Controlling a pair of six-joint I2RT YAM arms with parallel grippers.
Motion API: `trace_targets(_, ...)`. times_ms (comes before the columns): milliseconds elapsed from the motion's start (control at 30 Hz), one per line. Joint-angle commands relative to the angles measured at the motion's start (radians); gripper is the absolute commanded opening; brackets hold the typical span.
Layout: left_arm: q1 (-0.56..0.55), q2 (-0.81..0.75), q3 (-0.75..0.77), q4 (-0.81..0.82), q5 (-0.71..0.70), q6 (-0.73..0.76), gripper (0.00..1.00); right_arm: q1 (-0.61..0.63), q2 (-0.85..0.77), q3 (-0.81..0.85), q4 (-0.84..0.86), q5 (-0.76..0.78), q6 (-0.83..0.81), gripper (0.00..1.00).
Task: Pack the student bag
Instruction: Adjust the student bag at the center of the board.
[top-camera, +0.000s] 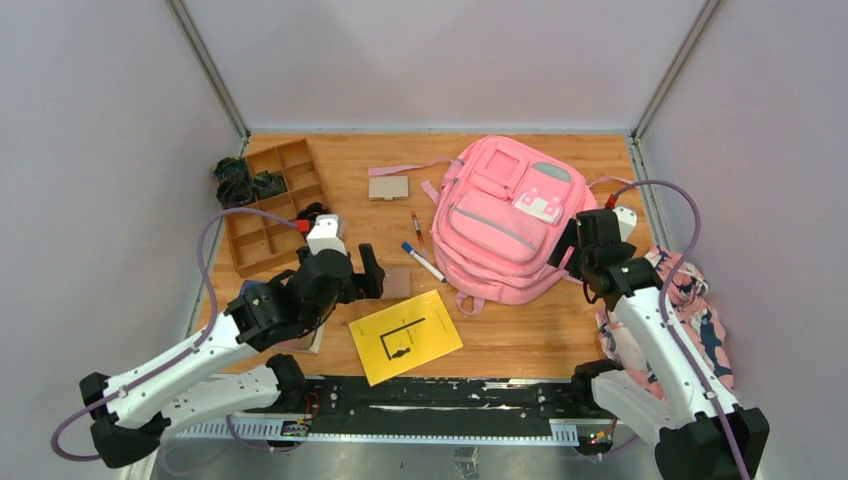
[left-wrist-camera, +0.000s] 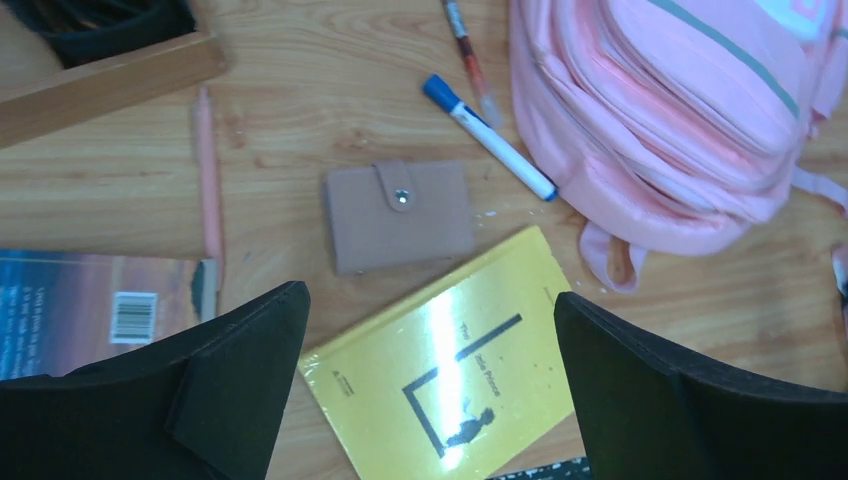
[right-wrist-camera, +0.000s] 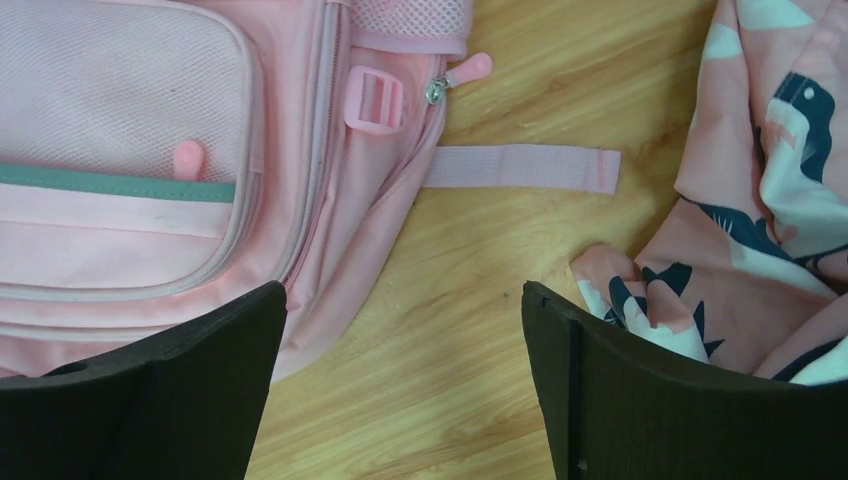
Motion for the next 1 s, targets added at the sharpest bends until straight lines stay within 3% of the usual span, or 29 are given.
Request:
trace_targets(0,0.085,-0.035,0.025,-0.097,0.016,-0.041,1.0,0.014,0.004,-0.008,-0.071,0.095,0.135,0.93)
trace_targets(200,0.09,-0.069,-0.024,-0.101,0.013,-0.069,1.0,0.014,-0.012,-0.018,-0.082,0.108,0.193,0.95)
trace_targets(433,0.089,0.014,-0.035,-0.059,0.06,-0.038,1.0,0.014,-0.041,-0.028,-0.068,0.096,0.132,0.98)
trace_targets(600,0.086,0.166,-0.027,0.017,0.231,0.046,1.0,0.014,-0.05,-0.019,-0.083,0.105,0.072,0.99)
trace_targets(667,0.057,0.23,-0.021,0.06,0.276,0.04,1.0,0.014,-0.037,0.006,-0.092,0.024,-0.007,1.0)
trace_targets(767,-0.026,0.318,0.006,0.143,0.309,0.039,1.0,0.02,-0.009,0.031,-0.088,-0.234,-0.183,0.96)
trace_targets(867,-0.044,0.37,0.017,0.275,0.424,0.002,1.0,0.126,-0.021,0.016,-0.016,-0.363,-0.267,0.93)
trace_targets(967,-0.031,0.351,-0.038,0.381,0.402,-0.081,1.0,0.33,0.015,0.043,0.025,-0.29,-0.301,0.93)
